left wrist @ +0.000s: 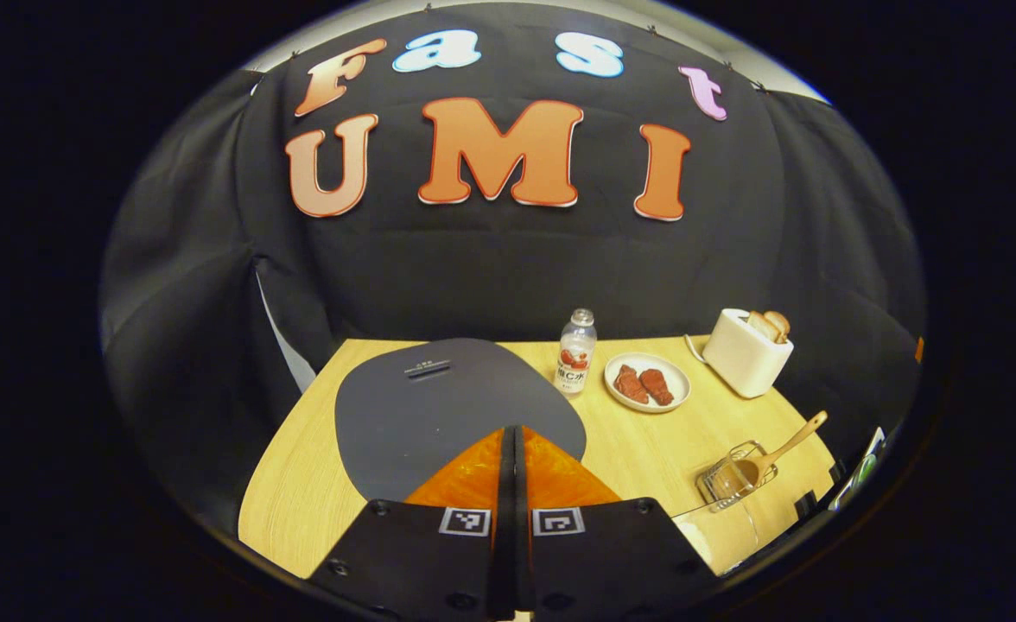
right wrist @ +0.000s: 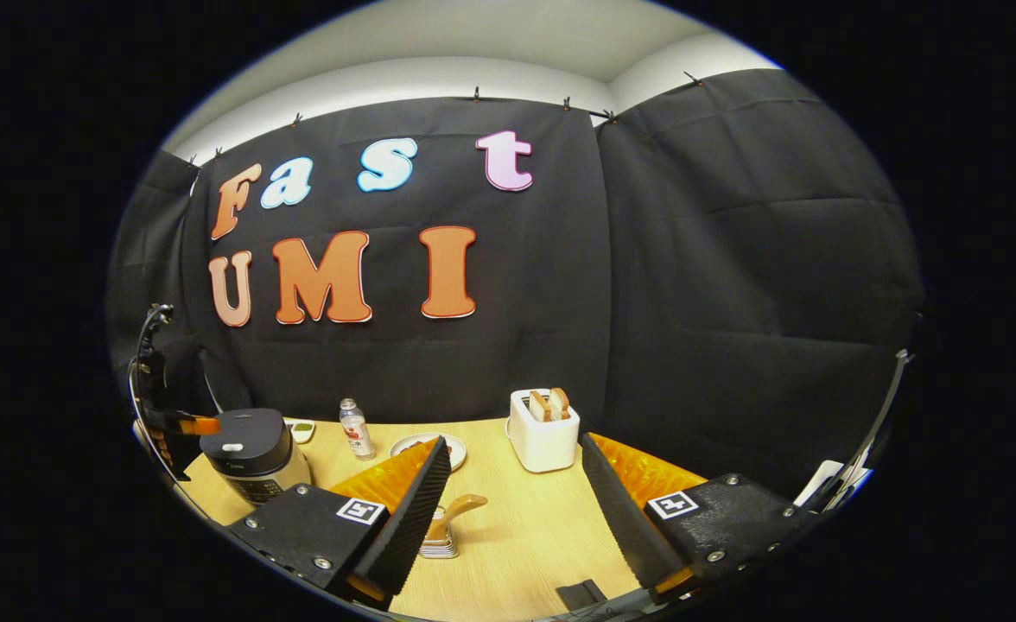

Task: Close the left gripper, press the button to open the rice cooker; take a wooden spoon from the chopstick holder with the right hand, scoop a spoonful of rice and pour it into the rice cooker, then put the wooden spoon back into the chopstick holder.

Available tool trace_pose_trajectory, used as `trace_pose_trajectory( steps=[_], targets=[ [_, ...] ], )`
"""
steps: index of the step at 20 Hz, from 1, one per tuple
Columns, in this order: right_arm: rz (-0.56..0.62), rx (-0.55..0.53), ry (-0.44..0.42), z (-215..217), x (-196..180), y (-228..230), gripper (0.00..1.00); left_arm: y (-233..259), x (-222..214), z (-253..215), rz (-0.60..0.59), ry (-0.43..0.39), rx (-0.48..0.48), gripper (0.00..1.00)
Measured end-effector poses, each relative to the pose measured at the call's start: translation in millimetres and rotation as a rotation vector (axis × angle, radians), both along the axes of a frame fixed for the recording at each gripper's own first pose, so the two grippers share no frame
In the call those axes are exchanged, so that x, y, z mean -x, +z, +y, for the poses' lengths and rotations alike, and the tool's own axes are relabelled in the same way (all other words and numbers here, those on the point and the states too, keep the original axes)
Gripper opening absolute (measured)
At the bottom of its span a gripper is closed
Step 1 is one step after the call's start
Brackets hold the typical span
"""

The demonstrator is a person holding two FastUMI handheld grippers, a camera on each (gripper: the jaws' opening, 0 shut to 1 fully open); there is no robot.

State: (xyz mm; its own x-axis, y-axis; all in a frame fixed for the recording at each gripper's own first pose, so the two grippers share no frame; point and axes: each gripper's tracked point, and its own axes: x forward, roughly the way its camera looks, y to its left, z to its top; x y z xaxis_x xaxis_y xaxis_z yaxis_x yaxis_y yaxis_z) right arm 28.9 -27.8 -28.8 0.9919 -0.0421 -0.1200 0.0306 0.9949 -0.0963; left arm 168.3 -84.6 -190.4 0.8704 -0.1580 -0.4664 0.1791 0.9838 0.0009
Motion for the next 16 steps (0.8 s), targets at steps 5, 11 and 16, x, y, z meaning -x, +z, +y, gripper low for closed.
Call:
trace_pose_trajectory(
  steps=[5,11,16],
  targets=[
    [0.018,0.008,-0.047,-19.0,5.3,-4.8,0.95,-27.8,-6.7,-4.7,0.051,0.006,-0.002,0.04],
    [0.026,-0.007,-0.073,-30.7,5.6,-6.9,0.95,-41.0,-10.7,-1.3,0.058,0.037,-0.013,0.01],
    [0.033,-0.003,-0.059,-28.6,3.7,-11.5,0.95,-49.1,-6.2,-0.5,0.075,0.047,-0.046,0.05]
  ],
)
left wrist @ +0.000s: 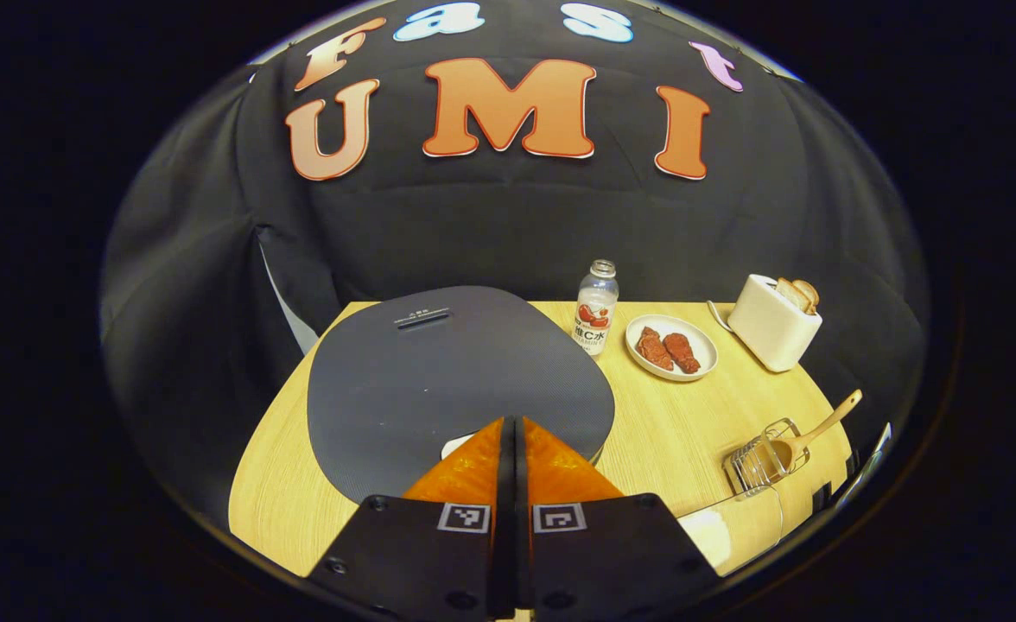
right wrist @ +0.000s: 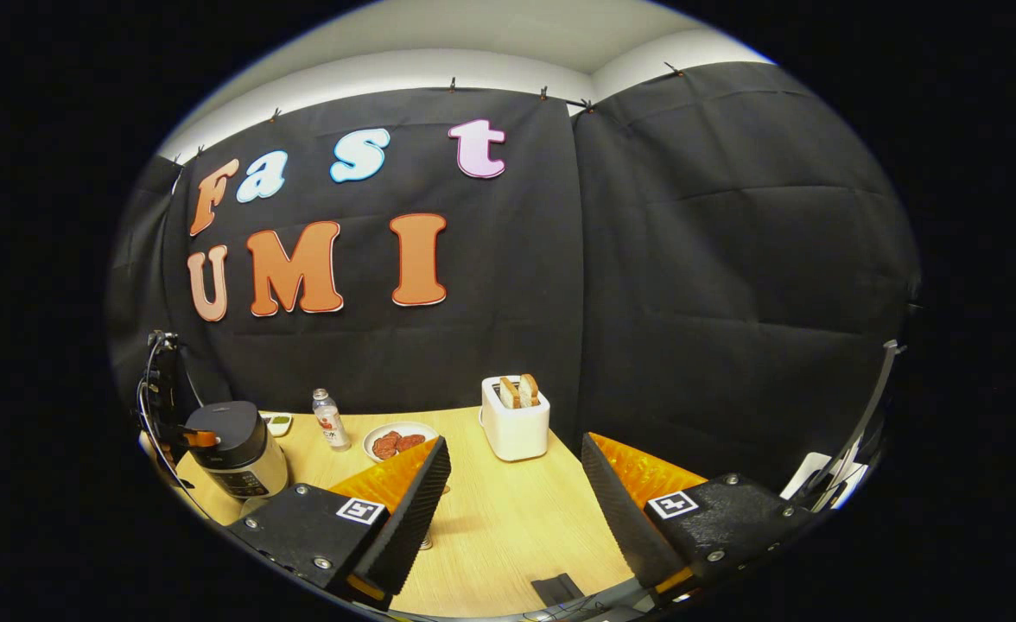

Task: Close the left gripper, press the button to open the rice cooker; take a wooden spoon from the chopstick holder with the right hand, scoop a spoonful of rice and pour it into the rice cooker, then put the wooden spoon back into the chopstick holder.

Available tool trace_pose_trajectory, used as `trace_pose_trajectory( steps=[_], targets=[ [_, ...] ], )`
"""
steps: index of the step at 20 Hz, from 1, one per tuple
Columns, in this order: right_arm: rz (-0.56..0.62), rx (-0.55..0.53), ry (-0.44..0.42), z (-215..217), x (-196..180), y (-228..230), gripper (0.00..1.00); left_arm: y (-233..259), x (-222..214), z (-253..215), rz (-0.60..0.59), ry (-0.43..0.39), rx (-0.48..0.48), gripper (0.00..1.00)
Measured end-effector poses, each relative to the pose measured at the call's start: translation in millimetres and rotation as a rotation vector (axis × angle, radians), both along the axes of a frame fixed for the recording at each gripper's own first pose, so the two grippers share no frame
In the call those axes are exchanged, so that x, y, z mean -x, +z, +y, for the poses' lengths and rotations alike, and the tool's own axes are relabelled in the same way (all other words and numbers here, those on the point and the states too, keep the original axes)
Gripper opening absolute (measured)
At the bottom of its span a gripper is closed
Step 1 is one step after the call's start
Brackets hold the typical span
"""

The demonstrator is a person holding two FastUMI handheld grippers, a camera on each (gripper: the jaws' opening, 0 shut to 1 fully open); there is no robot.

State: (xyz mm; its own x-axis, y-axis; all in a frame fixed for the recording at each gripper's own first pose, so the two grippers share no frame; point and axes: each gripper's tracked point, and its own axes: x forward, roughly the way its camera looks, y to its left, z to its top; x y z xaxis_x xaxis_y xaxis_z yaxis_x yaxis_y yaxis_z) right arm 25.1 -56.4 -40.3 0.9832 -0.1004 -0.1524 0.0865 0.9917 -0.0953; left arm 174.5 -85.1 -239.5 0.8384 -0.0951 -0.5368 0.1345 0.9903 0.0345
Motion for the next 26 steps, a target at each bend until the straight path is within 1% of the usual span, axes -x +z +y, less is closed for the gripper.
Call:
trace_pose_trajectory(
  steps=[1,2,3,4,5,6,7,8,9,10,11,12,13,14,15,16,17,18,19,21,22,24,26],
  targets=[
    [0.002,-0.003,0.003,0.2,0.4,-1.2,0.95,-0.3,1.2,0.0,-0.003,0.0,-0.006,0.02],
    [-0.001,-0.01,0.006,1.1,-0.2,0.1,0.95,1.1,1.1,-0.3,-0.006,0.006,-0.003,0.02],
    [-0.006,-0.019,0.009,2.3,0.7,1.5,1.0,2.2,0.9,0.1,-0.016,0.007,0.0,0.05],
    [-0.007,-0.029,0.014,3.6,1.5,1.2,0.95,7.4,0.2,1.0,-0.032,0.005,-0.011,0.05],
    [-0.01,-0.037,0.02,5.8,2.0,1.4,0.95,8.5,5.5,6.3,-0.024,0.021,-0.038,0.05],
    [-0.016,-0.041,0.023,5.8,2.6,2.4,0.95,15.6,8.7,9.2,-0.038,0.017,-0.051,0.02],
    [-0.019,-0.043,0.022,5.9,2.1,2.1,0.95,24.3,10.5,7.2,-0.057,0.01,-0.035,0.04],
    [-0.016,-0.046,0.026,6.7,2.9,0.7,0.95,31.3,9.1,9.9,-0.068,0.019,-0.015,0.01],
    [-0.008,-0.052,0.032,8.5,3.1,-1.1,0.95,28.6,6.6,18.4,-0.055,0.039,-0.013,0.04],
    [-0.005,-0.058,0.036,9.6,3.7,-0.8,0.95,21.8,4.3,20.5,-0.027,0.042,0.005,0.04],
    [-0.008,-0.061,0.04,10.0,3.9,0.2,0.95,16.7,3.3,10.3,-0.001,0.016,0.047,0.07],
    [-0.009,-0.058,0.04,9.5,4.4,0.1,1.0,9.8,6.1,0.0,0.033,-0.006,0.076,0.04],
    [-0.008,-0.054,0.034,8.0,3.6,-0.6,0.95,3.8,7.8,1.1,0.057,-0.006,0.067,0.04],
    [-0.008,-0.051,0.031,6.7,4.6,-1.2,0.95,8.9,2.5,2.8,0.031,-0.006,0.047,0.02],
    [-0.005,-0.053,0.032,7.5,6.0,-1.0,0.95,4.4,3.5,4.3,0.057,0.006,0.039,0.04],
    [0.0,-0.056,0.035,9.1,8.1,-2.6,0.95,4.3,2.1,4.1,0.057,0.012,0.042,0.04],
    [0.002,-0.055,0.039,10.6,8.7,-3.9,0.95,0.1,3.4,3.5,0.082,0.008,0.042,0.05],
    [0.002,-0.051,0.041,11.0,10.2,-5.4,0.95,-1.0,6.9,4.5,0.099,0.006,0.057,0.07],
    [0.006,-0.046,0.041,11.1,10.6,-8.3,0.95,-1.7,4.0,3.7,0.105,0.006,0.081,0.05],
    [0.02,-0.056,0.051,15.1,11.4,-14.7,0.95,-2.2,4.7,5.4,0.13,0.005,0.109,0.05],
    [0.024,-0.067,0.061,18.2,12.6,-16.7,0.95,-0.4,2.9,5.8,0.138,0.005,0.106,0.05],
    [0.033,-0.082,0.074,22.2,11.1,-23.8,0.95,6.2,1.6,4.7,0.12,-0.02,0.085,0.05],
    [0.047,-0.099,0.084,26.7,8.6,-29.7,0.95,19.9,1.8,4.8,0.072,-0.015,0.093,0.04]
  ],
)
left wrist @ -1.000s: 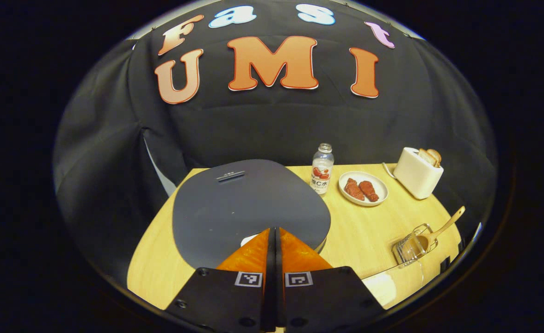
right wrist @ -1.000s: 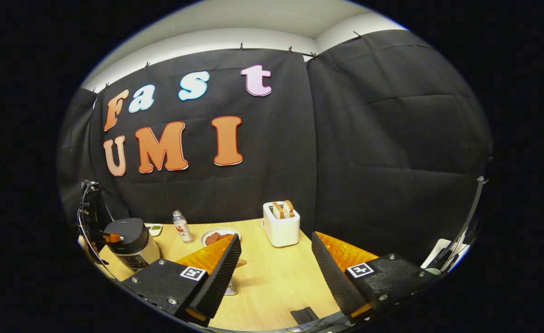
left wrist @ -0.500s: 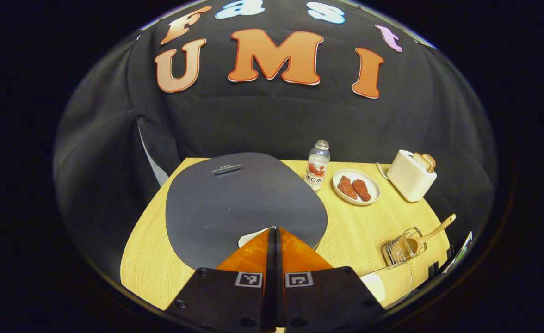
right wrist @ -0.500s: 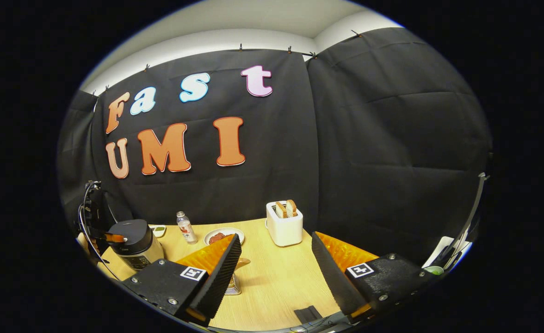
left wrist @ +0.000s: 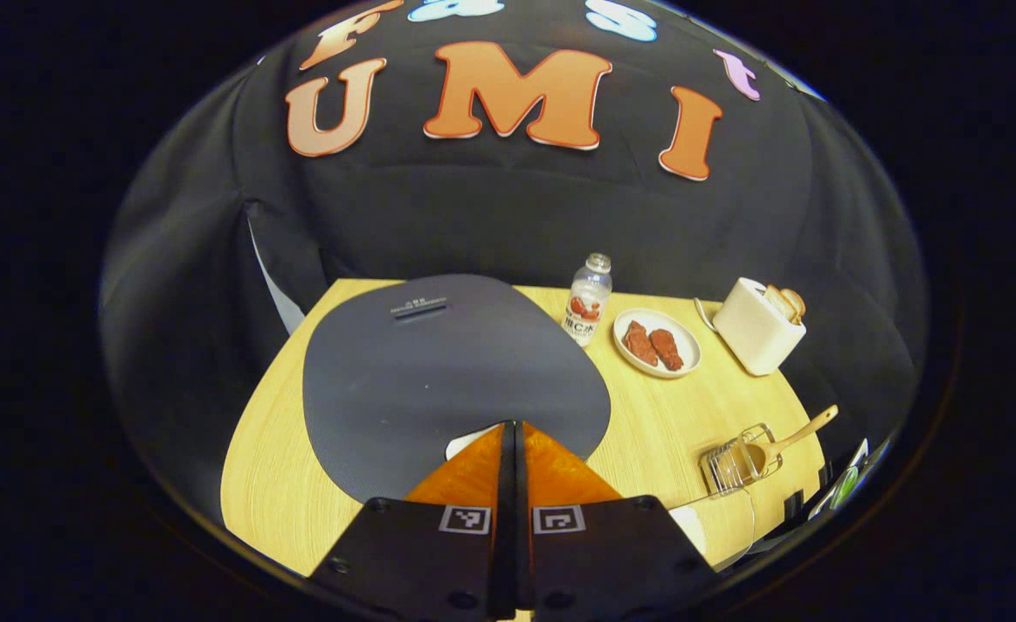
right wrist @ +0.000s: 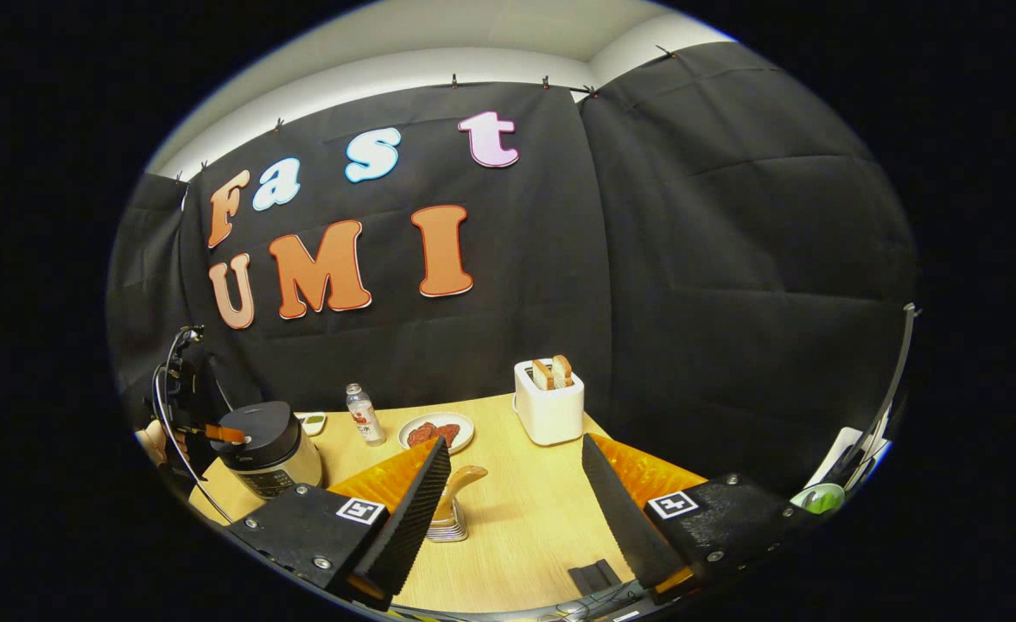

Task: Close the left gripper, press the button to open the rice cooker; take a wooden spoon from the chopstick holder with the right hand, scoop a spoonful of rice and pour it into the rice cooker, then put the wooden spoon back into the chopstick holder.

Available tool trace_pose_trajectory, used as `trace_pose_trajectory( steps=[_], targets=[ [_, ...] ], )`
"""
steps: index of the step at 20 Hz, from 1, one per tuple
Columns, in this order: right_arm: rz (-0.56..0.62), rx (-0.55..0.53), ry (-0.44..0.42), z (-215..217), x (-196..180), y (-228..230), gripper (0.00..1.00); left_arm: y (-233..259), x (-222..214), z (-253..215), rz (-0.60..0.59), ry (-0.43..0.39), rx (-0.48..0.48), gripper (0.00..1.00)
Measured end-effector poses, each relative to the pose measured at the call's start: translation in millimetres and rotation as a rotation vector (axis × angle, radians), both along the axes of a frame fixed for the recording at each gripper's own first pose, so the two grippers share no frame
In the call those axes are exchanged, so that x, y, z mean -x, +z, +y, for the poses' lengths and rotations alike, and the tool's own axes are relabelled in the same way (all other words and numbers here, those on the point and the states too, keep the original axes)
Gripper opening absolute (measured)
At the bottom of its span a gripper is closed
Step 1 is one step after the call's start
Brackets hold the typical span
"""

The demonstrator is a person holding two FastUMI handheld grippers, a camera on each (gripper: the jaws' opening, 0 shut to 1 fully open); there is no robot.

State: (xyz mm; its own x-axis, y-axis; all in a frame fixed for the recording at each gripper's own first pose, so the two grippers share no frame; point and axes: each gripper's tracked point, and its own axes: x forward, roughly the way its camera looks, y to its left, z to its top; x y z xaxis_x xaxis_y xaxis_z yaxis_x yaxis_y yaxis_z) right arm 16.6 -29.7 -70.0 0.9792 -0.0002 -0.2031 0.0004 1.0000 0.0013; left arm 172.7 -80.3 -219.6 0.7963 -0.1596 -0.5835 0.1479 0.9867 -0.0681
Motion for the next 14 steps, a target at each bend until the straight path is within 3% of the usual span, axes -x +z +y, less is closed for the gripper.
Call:
trace_pose_trajectory(
  steps=[2,3,6,10,14],
  targets=[
    [0.007,-0.02,0.013,5.3,-1.3,-3.3,0.95,28.5,-4.0,6.7,-0.077,0.022,-0.006,0.01],
    [0.01,-0.027,0.019,7.5,-2.7,-4.9,1.0,54.1,-5.3,12.1,-0.122,0.041,-0.013,0.02],
    [0.034,-0.047,0.022,11.0,-9.8,-18.5,0.95,146.4,-6.6,24.8,-0.325,0.077,-0.022,0.05],
    [0.067,-0.11,0.031,22.4,-24.1,-39.0,0.95,235.0,39.2,49.4,-0.511,0.122,-0.02,0.04],
    [0.117,-0.171,0.037,33.3,-44.2,-66.0,0.95,285.8,86.4,75.6,-0.626,0.175,-0.036,0.02]
  ],
)
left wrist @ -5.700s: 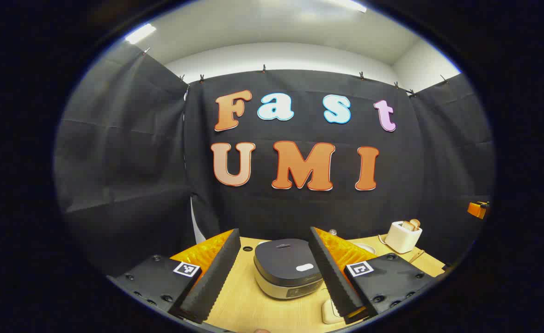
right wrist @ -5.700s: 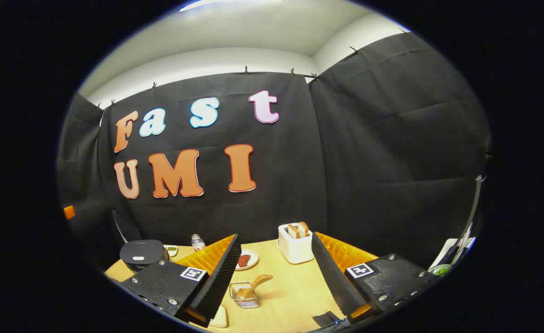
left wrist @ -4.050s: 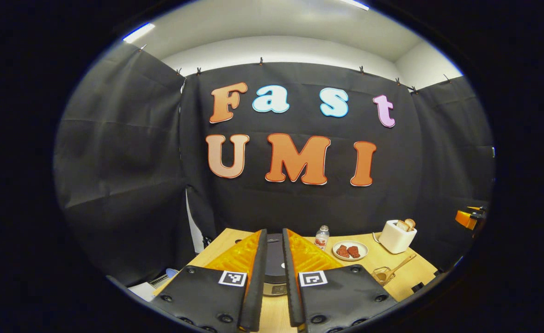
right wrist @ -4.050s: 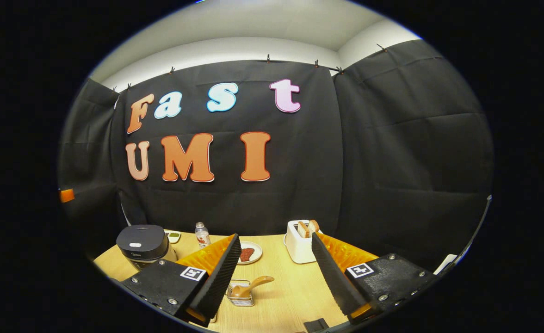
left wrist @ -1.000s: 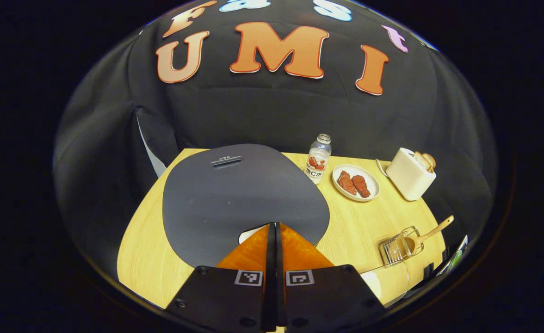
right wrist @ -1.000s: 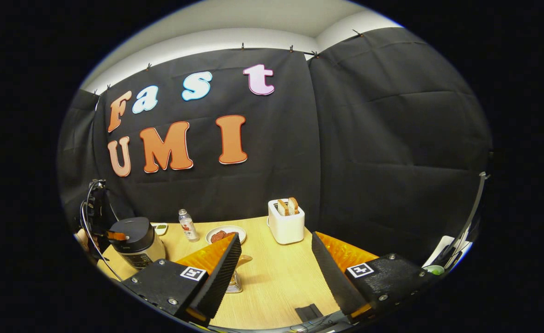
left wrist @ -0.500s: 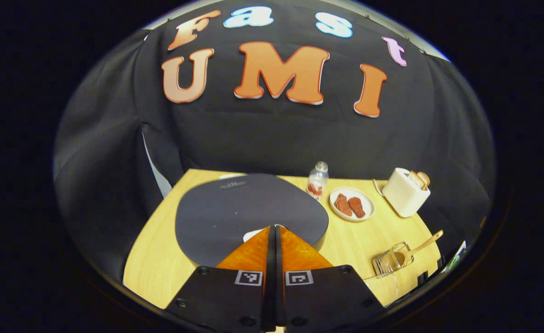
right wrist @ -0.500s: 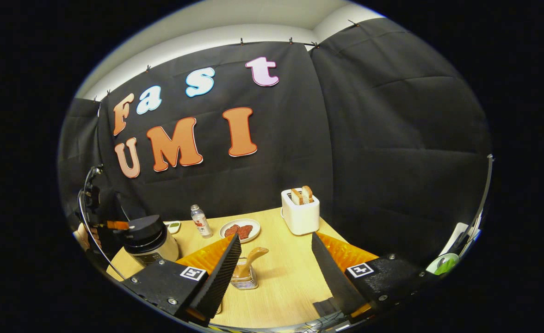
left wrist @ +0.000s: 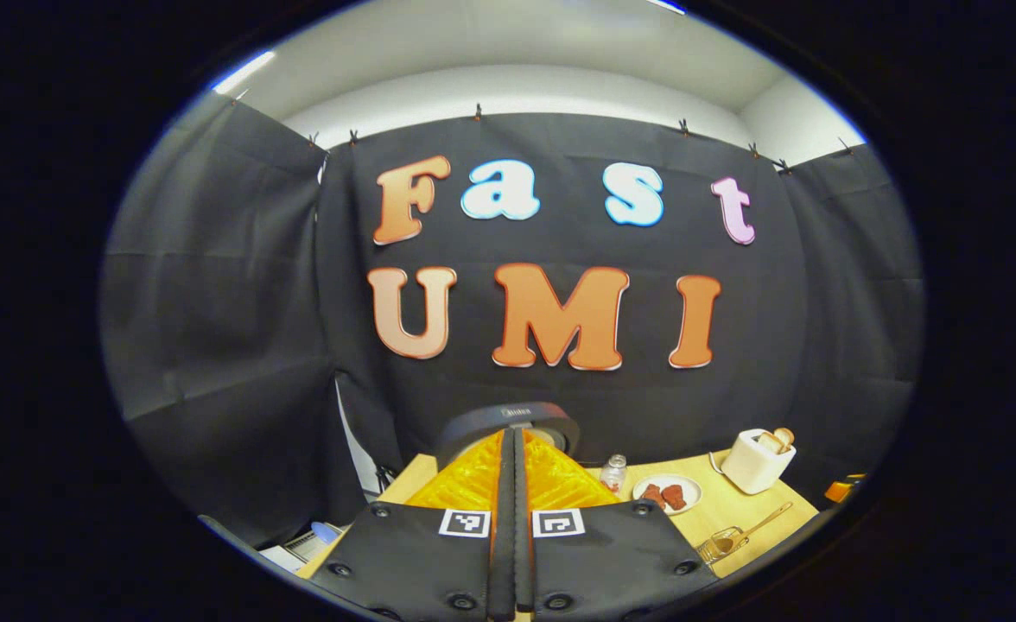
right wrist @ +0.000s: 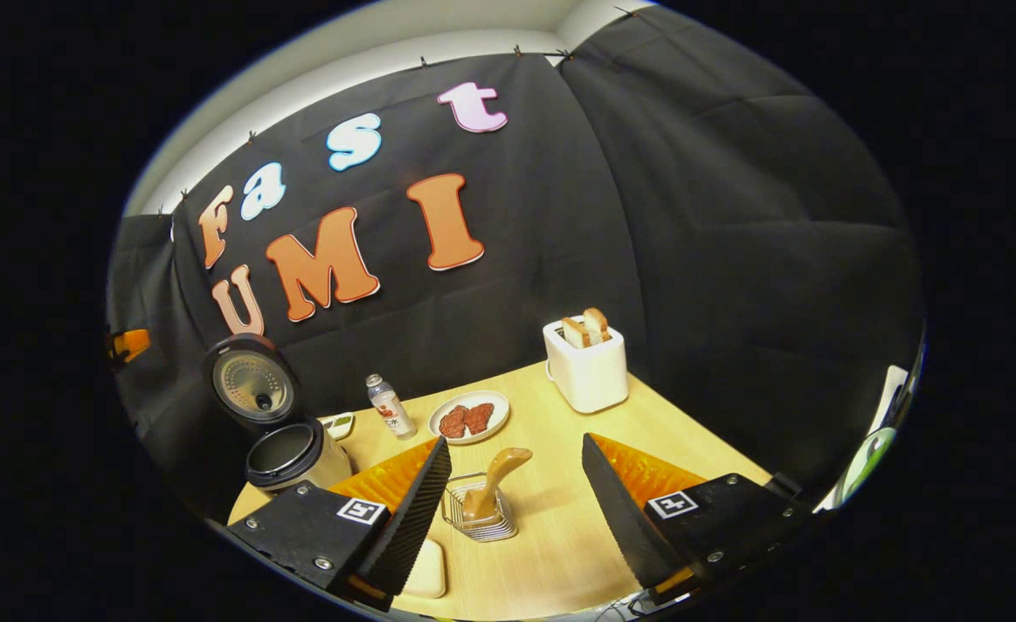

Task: Close the left gripper, press the button to open the rice cooker; take a wooden spoon from the chopstick holder with the right hand, scoop a spoonful of rice and pour it into the rice cooker, then put the wooden spoon back into the chopstick holder.

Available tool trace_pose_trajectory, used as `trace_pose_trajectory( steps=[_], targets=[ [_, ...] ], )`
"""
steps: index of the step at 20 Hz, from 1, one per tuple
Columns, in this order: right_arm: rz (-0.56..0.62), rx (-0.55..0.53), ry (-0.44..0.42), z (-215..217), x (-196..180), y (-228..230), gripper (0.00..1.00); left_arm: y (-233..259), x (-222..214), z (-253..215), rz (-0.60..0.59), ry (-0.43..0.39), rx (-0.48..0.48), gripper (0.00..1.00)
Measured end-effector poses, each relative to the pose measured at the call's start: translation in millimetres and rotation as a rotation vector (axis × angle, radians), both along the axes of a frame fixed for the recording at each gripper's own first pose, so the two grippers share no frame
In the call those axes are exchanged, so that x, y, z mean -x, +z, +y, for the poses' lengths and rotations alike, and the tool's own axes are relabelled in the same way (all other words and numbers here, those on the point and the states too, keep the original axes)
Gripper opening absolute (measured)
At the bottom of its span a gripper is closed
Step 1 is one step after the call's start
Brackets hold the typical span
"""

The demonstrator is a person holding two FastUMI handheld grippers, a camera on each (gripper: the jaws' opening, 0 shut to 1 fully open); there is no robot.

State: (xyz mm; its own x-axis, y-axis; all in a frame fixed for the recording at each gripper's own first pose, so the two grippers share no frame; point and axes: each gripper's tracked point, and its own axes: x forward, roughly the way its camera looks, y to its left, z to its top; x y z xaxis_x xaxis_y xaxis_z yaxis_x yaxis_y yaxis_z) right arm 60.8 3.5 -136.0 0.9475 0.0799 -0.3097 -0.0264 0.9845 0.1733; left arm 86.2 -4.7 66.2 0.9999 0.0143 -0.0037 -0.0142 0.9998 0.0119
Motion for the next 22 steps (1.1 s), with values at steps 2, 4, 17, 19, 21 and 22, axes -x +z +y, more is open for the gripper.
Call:
trace_pose_trajectory(
  steps=[2,4,17,19,21,22],
  targets=[
    [0.033,-0.041,0.004,7.6,-13.1,-13.0,0.95,11.3,19.6,16.1,-0.014,0.036,-0.004,0.08],
    [0.072,-0.078,0.001,12.0,-24.7,-31.8,0.95,18.5,33.8,30.5,-0.03,0.077,-0.013,0.07],
    [0.246,-0.274,-0.044,31.9,-78.0,-104.0,0.66,32.6,70.0,84.5,-0.08,0.223,-0.052,0.83],
    [0.244,-0.297,-0.047,32.6,-81.1,-105.8,0.53,30.3,65.5,86.5,-0.075,0.229,-0.055,0.88],
    [0.243,-0.339,-0.031,39.8,-82.6,-100.6,0.35,27.2,58.9,85.9,-0.064,0.219,-0.045,0.93],
    [0.233,-0.35,-0.015,44.4,-82.3,-96.9,0.33,25.4,56.2,87.0,-0.059,0.216,-0.042,0.95]
  ],
)
